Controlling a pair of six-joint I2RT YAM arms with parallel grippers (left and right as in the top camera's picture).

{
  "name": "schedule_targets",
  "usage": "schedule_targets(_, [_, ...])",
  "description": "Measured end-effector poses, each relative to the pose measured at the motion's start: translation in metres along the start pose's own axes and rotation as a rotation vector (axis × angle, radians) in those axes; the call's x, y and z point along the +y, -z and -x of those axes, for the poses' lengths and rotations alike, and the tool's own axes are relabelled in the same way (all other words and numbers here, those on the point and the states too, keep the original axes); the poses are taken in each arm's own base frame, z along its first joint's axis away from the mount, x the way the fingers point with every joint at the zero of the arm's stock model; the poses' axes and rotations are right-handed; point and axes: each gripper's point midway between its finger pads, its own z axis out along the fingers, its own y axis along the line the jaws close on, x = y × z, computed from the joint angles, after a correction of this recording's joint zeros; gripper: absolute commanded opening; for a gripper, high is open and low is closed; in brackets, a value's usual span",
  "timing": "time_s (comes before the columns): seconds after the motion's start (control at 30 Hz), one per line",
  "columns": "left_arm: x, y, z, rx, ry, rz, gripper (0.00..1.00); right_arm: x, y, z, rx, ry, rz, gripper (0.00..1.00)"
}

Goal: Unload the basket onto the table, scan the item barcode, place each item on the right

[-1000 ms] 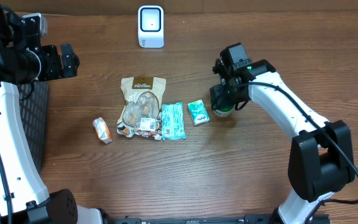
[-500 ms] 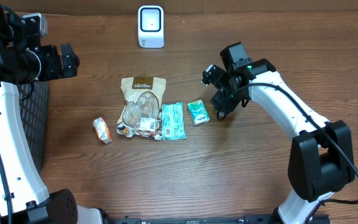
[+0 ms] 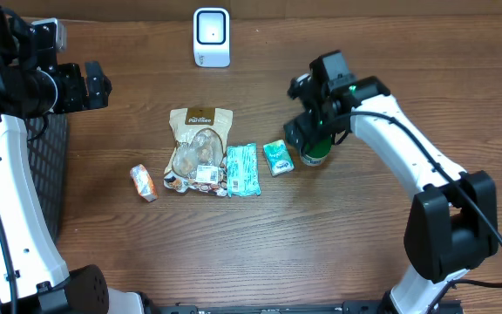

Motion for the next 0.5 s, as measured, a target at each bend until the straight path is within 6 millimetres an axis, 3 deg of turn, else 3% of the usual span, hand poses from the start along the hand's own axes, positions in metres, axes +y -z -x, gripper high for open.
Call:
schedule_targets(0.17, [0.0, 0.0, 0.0, 0.0, 0.0, 0.0, 0.99, -0.017, 0.017, 0.003, -0.001, -0.312, -0.004, 1.0])
schedule_targets(0.5, [0.0, 0.0, 0.0, 0.0, 0.0, 0.0, 1.0, -0.02, 0.009, -0.012, 0.042, -0.602, 0.0, 0.93])
